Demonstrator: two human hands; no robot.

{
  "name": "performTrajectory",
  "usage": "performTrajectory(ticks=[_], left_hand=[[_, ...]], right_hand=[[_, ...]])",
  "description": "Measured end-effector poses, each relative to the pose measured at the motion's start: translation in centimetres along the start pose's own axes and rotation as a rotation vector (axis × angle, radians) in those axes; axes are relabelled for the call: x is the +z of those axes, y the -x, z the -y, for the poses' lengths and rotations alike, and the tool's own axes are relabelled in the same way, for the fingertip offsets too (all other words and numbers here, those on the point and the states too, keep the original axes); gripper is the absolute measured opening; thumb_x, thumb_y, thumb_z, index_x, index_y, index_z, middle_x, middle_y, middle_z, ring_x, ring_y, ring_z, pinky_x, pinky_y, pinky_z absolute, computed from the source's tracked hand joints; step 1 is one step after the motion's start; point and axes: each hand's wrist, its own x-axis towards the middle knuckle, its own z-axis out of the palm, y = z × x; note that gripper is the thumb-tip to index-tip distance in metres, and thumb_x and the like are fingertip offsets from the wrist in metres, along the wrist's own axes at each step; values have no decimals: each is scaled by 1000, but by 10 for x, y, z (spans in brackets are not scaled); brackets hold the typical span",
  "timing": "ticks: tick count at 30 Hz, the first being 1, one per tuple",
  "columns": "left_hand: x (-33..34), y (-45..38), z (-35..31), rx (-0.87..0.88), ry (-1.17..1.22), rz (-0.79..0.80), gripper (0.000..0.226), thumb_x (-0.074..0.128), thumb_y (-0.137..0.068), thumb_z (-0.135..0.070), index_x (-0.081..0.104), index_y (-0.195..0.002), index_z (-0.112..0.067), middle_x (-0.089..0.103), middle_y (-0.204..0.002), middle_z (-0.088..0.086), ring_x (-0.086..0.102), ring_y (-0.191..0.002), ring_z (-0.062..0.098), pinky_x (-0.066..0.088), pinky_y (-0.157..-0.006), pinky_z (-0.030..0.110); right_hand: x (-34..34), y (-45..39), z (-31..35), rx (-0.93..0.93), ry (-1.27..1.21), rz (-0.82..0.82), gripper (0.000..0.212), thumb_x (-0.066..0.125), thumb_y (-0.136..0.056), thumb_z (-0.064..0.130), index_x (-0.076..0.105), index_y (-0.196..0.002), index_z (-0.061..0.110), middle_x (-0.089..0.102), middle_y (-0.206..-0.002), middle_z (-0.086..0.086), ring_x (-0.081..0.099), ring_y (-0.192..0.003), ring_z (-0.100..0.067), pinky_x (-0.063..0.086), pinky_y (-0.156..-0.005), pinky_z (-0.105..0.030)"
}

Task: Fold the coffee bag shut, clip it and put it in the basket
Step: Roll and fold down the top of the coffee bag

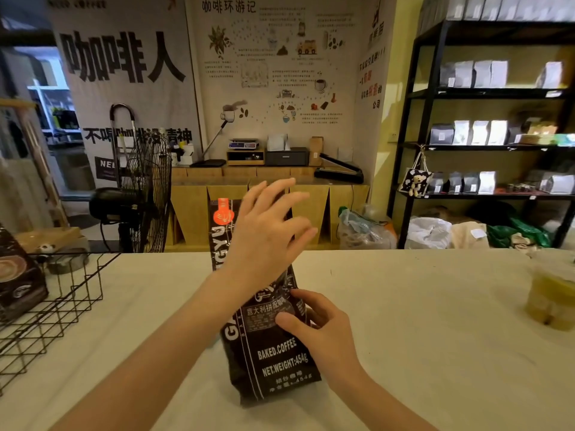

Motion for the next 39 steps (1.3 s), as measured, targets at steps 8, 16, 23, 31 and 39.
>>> performTrajectory(ticks=[8, 16, 23, 31, 39], left_hand=[[10, -8, 21, 94, -117, 126, 48, 44, -84, -42, 70, -54, -16, 72, -64, -3, 65, -91, 17, 20, -104, 43], [14, -3, 25, -38, -144, -61, 50, 46, -87, -36, 70, -51, -10, 69, -53, 1, 65, -72, 18, 31, -87, 35], [15, -1, 29, -165, -192, -277, 48, 50, -89, -28, 67, -49, -8, 67, -50, 0, 65, -69, 17, 30, -84, 36], [22, 2, 23, -148, -189, -373, 49, 49, -89, -24, 62, -44, -9, 64, -46, -1, 61, -65, 18, 29, -73, 35], [15, -1, 17, -50, -109, -391, 48, 50, -89, -22, 62, -44, -8, 64, -47, 0, 57, -66, 16, 32, -71, 34]], right_hand=[[-1, 2, 10, -40, -40, -31, 40, 84, -58, 22, 68, -91, 36, 70, -98, 13, 67, -85, -3, 56, -77, -24], [4, 11, 9, -81, -79, -51, 34, 83, -59, 23, 70, -87, 40, 64, -103, 23, 66, -90, 1, 55, -74, -16], [7, 19, 11, -90, -217, -60, 29, 76, -67, 21, 71, -84, 43, 68, -106, 18, 66, -93, -1, 56, -72, -18], [8, 25, 1, -99, -302, -110, 24, 70, -72, 17, 73, -89, 32, 69, -104, 19, 64, -96, 3, 54, -64, -13], [-6, -2, 19, -52, -177, 13, 16, 53, -88, 24, 59, -103, 23, 71, -88, 7, 68, -81, -5, 51, -60, -12]])
